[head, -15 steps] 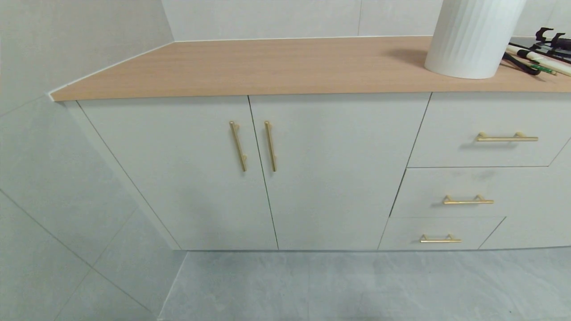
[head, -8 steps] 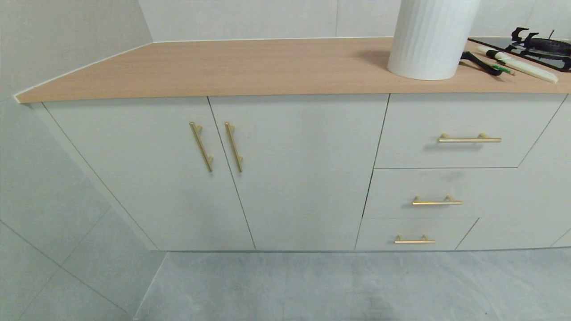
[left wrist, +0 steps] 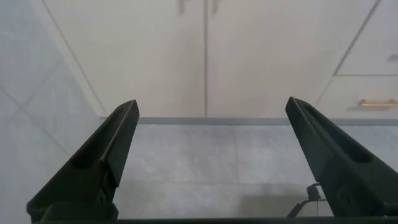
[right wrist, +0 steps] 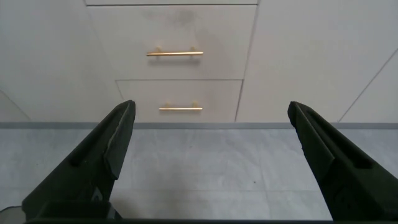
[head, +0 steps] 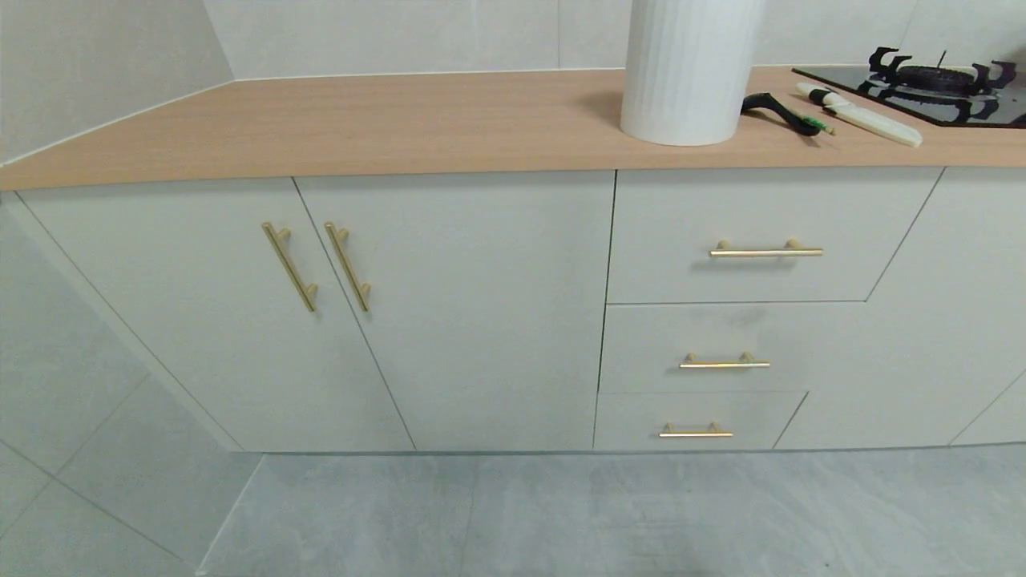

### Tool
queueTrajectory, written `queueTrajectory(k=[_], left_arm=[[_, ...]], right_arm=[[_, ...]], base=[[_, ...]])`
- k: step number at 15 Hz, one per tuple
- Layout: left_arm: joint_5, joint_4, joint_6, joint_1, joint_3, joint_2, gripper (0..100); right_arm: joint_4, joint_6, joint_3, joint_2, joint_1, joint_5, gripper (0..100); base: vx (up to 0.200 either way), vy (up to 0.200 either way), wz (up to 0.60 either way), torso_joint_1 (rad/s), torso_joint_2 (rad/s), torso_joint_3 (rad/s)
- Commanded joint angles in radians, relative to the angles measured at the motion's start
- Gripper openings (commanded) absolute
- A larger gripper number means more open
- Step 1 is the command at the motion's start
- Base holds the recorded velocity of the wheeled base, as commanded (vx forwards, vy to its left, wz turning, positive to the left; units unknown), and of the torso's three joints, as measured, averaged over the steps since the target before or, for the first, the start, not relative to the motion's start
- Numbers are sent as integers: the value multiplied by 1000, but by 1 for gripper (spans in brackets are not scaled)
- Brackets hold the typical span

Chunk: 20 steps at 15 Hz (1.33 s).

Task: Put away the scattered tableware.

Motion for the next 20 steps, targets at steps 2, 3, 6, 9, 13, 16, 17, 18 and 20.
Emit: queueTrajectory(k=[2,3,6,9,13,16,17,18,20], left_arm=[[1,0,0,0,0,1,100],[1,0,0,0,0,1,100],[1,0,0,0,0,1,100],[3,0,-2,0,0,1,100],[3,0,-2,0,0,1,100],[3,0,-2,0,0,1,100],[1,0,-2,0,0,1,100],[3,0,-2,0,0,1,100],[1,0,-2,0,0,1,100]], right_arm=[[0,-1,0,2,0,0,100],[0,-1,0,2,0,0,100],[0,-1,0,2,0,0,100],[0,-1,0,2,0,0,100],[0,-1,0,2,0,0,100],[0,-1,0,2,0,0,100],[0,-1,0,2,0,0,100],[0,-5,0,2,0,3,100],[1,-10,0,2,0,3,100]], base=[[0,0,0,0,0,0],[0,0,0,0,0,0],[0,0,0,0,0,0],[200,0,0,-1,4,2],[100,0,0,4,2,2],[0,0,0,0,0,0],[0,0,0,0,0,0],[0,0,0,0,0,0],[0,0,0,0,0,0]])
